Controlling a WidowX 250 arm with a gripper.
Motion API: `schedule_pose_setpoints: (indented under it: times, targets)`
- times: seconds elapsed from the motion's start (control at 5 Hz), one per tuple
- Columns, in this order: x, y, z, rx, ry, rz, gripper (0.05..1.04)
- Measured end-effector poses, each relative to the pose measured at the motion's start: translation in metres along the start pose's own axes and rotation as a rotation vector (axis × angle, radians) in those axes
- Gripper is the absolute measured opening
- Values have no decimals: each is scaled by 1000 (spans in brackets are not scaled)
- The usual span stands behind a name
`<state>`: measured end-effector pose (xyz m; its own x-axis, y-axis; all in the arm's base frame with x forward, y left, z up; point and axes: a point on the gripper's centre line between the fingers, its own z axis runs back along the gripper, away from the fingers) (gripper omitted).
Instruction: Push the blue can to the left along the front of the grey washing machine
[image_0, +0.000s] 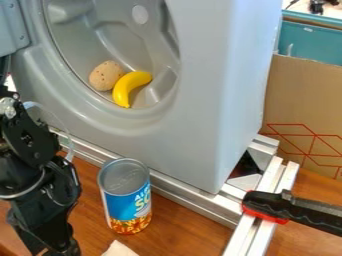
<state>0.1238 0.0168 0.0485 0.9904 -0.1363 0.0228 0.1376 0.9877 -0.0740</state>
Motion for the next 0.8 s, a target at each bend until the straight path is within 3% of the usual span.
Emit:
schedule_pose_setpoints:
  times: [0.2,0.6,0.8]
  targets:
    - [-2,-1,-1,-3,5,-2,1000]
    - [16,-20,8,-52,-74,-54,1000]
    - [37,-32,2,-76,-112,-100,1000]
